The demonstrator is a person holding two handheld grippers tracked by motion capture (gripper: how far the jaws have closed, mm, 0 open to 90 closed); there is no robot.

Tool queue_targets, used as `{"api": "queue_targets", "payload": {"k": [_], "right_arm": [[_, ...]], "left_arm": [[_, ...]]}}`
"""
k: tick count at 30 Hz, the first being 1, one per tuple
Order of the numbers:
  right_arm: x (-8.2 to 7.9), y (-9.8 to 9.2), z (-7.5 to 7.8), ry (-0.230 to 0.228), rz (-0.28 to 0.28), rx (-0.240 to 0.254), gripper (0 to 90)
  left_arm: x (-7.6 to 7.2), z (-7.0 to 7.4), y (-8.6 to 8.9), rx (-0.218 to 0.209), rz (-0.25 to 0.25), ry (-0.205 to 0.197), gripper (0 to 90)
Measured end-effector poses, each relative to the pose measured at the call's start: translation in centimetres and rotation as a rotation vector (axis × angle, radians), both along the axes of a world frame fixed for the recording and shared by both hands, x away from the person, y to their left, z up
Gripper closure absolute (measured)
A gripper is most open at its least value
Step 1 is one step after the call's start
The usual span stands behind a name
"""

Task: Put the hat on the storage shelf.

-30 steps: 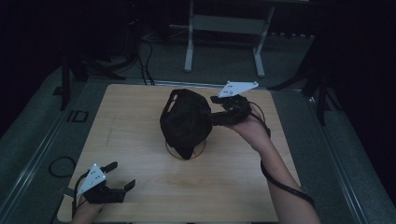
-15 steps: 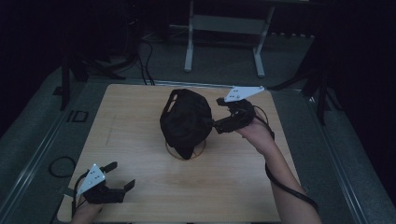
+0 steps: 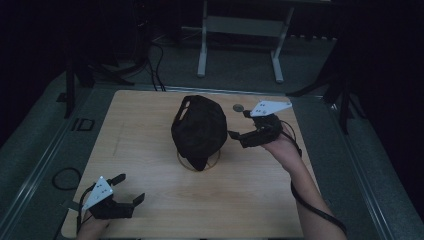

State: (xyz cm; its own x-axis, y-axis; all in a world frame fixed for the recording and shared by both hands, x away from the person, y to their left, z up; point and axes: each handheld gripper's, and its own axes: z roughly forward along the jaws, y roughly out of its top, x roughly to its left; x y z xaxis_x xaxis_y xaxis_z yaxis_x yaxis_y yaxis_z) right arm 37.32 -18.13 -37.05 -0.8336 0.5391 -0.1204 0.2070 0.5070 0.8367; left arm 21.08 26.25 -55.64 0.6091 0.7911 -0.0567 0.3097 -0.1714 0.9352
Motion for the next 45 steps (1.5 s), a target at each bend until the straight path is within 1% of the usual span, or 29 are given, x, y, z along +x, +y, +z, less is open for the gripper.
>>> {"api": "queue_targets", "payload": {"k": [4, 8, 10, 13, 14, 16, 20, 21, 22, 23, 25, 29, 34, 38, 43, 45], "right_arm": [[-0.1, -0.7, -0.8, 0.012, -0.004, 0.006, 13.8], [-0.2, -1.2, -1.6, 0.024, -0.007, -0.007, 13.8], [-0.3, -1.4, -2.0, 0.022, -0.010, -0.020, 13.8], [-0.5, -1.5, -2.6, 0.021, -0.013, -0.032, 13.8], [-0.5, -1.5, -2.8, 0.019, -0.013, -0.033, 13.8], [-0.6, -1.7, -3.1, 0.023, -0.013, -0.030, 13.8], [-0.7, -1.8, -4.0, 0.029, -0.017, -0.029, 13.8], [-0.7, -1.8, -4.0, 0.029, -0.017, -0.029, 13.8], [-0.8, -1.9, -4.3, 0.032, -0.016, -0.035, 13.8], [-1.0, -2.0, -4.9, 0.038, -0.019, -0.037, 13.8], [-1.1, -2.1, -5.5, 0.042, -0.019, -0.038, 13.8], [-1.2, -2.5, -6.8, 0.065, -0.017, -0.026, 13.8], [-1.4, -2.7, -8.3, 0.086, -0.004, -0.032, 13.8], [-1.5, -2.8, -9.4, 0.098, -0.011, -0.037, 13.8], [-1.9, -3.2, -11.1, 0.107, 0.001, -0.016, 13.8], [-2.1, -3.3, -11.8, 0.119, 0.011, -0.005, 13.8]], "left_arm": [[0.0, 0.0, 0.0, 0.002, 0.000, 0.003, 2.2], [0.1, -0.1, -0.1, 0.001, -0.008, 0.008, 2.3], [0.1, -0.1, -0.1, 0.006, -0.011, 0.010, 2.3], [0.1, -0.1, -0.1, 0.002, -0.014, 0.010, 2.2], [0.1, -0.1, -0.1, 0.004, -0.014, 0.009, 2.3], [0.1, -0.1, -0.1, -0.005, -0.013, 0.009, 2.3], [0.1, -0.1, -0.1, -0.003, -0.013, 0.009, 2.3], [0.1, -0.1, -0.1, -0.003, -0.013, 0.009, 2.2], [0.1, -0.1, -0.1, -0.006, -0.014, 0.010, 2.2], [0.1, -0.1, -0.1, -0.005, -0.014, 0.010, 2.3], [0.1, -0.2, 0.0, -0.010, -0.015, 0.011, 2.3], [0.1, -0.2, -0.1, -0.011, -0.016, 0.011, 2.3], [0.1, -0.2, -0.1, -0.010, -0.018, 0.011, 2.3], [0.1, -0.2, -0.1, -0.012, -0.018, 0.008, 2.3], [0.1, -0.2, 0.1, -0.014, -0.012, 0.008, 2.3], [0.1, -0.2, 0.1, -0.018, -0.013, 0.007, 2.3]]}}
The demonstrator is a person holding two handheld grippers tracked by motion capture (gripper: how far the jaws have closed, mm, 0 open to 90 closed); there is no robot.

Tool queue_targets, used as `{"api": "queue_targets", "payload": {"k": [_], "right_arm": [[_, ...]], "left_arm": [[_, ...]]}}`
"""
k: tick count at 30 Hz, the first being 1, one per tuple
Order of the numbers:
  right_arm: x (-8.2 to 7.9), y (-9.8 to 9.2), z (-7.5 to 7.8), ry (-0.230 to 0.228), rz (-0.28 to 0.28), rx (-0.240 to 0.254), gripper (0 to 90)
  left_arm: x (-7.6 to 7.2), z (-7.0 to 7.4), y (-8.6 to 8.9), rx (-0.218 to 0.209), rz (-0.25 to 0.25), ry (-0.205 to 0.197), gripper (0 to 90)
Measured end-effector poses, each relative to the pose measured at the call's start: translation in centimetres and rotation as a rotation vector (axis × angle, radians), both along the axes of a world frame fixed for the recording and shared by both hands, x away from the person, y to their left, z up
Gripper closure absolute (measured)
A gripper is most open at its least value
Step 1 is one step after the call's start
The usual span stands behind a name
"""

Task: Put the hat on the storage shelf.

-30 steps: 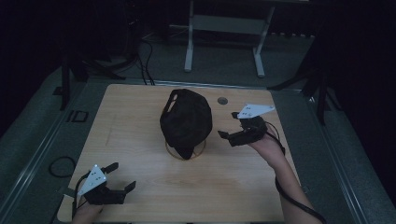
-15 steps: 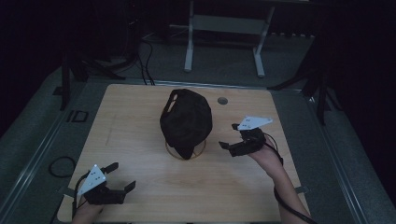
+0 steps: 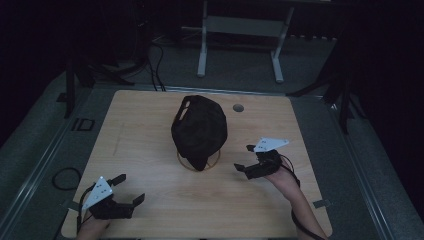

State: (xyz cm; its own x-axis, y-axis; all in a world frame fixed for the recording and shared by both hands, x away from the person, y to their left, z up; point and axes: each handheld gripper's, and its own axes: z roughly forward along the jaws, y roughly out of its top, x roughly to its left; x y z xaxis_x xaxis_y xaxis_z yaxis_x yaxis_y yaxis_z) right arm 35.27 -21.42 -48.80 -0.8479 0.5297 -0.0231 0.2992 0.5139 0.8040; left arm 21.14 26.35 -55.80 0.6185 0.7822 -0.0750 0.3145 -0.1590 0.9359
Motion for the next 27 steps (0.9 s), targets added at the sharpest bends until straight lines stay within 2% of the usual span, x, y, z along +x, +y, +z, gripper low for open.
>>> {"api": "queue_targets", "payload": {"k": [5, 7, 10, 13, 17, 27], "right_arm": [[-0.4, 0.0, -1.5, 0.019, 0.026, 0.000, 13.7], [-0.4, 0.0, -1.7, 0.022, 0.019, 0.001, 13.7], [-0.7, -0.2, -2.5, 0.030, 0.024, 0.027, 13.8], [-1.0, -0.2, -3.0, 0.029, 0.034, 0.021, 13.8], [-1.2, -0.3, -3.8, 0.025, 0.011, -0.001, 13.8], [-1.5, -1.1, -5.6, 0.042, -0.014, 0.008, 13.8]], "left_arm": [[0.0, 0.0, -0.1, 0.002, -0.001, 0.000, 2.3], [0.0, 0.0, -0.1, 0.000, -0.003, 0.001, 2.3], [0.0, 0.0, 0.0, 0.000, -0.001, 0.000, 2.3], [0.0, 0.0, 0.0, 0.000, -0.001, 0.000, 2.3], [-0.1, 0.1, 0.0, 0.000, -0.002, -0.003, 2.3], [0.0, 0.0, 0.0, -0.001, -0.002, -0.002, 2.3]]}}
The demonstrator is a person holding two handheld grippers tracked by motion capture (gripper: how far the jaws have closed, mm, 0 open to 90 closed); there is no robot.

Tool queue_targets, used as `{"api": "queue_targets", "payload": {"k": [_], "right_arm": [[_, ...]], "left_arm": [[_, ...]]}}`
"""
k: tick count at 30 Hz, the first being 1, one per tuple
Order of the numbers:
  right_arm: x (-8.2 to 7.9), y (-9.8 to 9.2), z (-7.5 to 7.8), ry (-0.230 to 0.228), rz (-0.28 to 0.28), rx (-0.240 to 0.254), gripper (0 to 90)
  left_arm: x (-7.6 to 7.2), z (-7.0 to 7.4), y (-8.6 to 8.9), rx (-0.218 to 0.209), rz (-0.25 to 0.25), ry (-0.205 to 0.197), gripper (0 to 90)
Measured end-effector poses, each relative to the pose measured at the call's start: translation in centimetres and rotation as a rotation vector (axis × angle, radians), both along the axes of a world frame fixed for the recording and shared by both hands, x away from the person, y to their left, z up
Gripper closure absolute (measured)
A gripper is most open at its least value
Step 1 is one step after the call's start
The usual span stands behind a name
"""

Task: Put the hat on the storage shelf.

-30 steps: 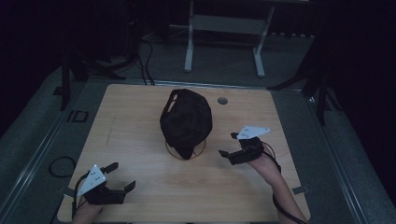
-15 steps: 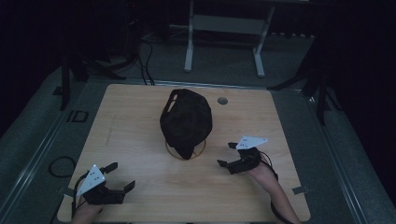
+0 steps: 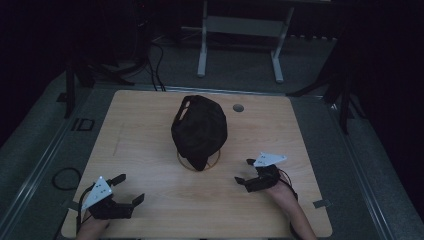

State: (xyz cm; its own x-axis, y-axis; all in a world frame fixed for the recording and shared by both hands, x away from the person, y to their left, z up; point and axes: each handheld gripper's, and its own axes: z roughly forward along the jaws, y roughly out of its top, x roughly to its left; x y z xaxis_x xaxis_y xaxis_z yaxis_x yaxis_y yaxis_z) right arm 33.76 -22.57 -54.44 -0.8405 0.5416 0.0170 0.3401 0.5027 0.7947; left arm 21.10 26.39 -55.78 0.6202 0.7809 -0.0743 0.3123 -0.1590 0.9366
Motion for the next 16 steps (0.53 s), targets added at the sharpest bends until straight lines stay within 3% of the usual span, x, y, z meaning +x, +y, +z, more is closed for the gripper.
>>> {"api": "queue_targets", "payload": {"k": [9, 16], "right_arm": [[-0.22, -0.51, -0.42, -0.009, -0.025, -0.013, 13.9], [-0.28, -0.57, -0.37, -0.010, -0.025, 0.008, 13.9]], "left_arm": [[0.07, -0.02, -0.16, 0.008, -0.001, -0.001, 2.2], [0.06, 0.05, -0.09, 0.000, 0.002, -0.004, 2.3]]}}
